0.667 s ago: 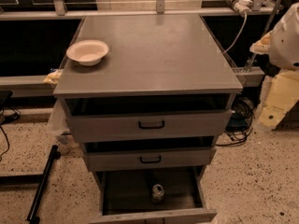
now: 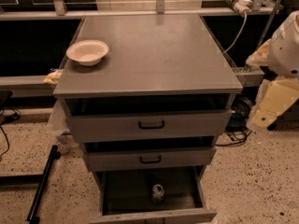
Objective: Pick 7up can from bottom drawer and place on counter
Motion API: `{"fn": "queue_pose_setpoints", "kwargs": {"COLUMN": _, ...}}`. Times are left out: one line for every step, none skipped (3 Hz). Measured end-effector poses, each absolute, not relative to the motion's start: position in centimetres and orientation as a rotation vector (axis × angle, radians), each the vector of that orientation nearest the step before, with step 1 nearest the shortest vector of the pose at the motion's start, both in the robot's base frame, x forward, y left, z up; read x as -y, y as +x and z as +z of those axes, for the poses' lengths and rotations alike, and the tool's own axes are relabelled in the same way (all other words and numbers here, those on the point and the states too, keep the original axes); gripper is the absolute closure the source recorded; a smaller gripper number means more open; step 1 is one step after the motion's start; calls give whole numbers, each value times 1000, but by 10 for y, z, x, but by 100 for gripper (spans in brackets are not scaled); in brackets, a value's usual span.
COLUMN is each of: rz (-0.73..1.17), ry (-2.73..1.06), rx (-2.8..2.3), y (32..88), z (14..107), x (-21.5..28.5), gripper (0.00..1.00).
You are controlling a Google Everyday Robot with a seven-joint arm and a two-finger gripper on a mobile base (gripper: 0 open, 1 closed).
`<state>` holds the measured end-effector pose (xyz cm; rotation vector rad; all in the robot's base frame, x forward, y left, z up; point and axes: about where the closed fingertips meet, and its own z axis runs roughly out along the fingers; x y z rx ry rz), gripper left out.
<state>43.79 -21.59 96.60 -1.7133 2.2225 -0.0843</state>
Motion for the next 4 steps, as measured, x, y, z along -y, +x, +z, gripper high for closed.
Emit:
{"fn": "queue_pose_setpoints", "kwargs": {"rz": -2, "ry": -1689, "rx": -2218, "y": 432, "z": 927, "x": 211, "gripper": 42}}
{"fn": "queue_pose_setpoints", "kwargs": {"rz": 127, "ry": -1648, "rx": -2236, "y": 420, "z": 864, "x": 204, "gripper": 66}}
{"fn": "queue_pose_setpoints", "kwargs": {"rz": 131, "ry": -1647, "rx": -2247, "y": 416, "z": 856, "x": 204, "gripper": 89}}
{"fn": "queue_pose_setpoints", "kwargs": {"rz": 130, "ry": -1647, "rx": -2247, "y": 416, "z": 856, "x": 204, "gripper": 100}}
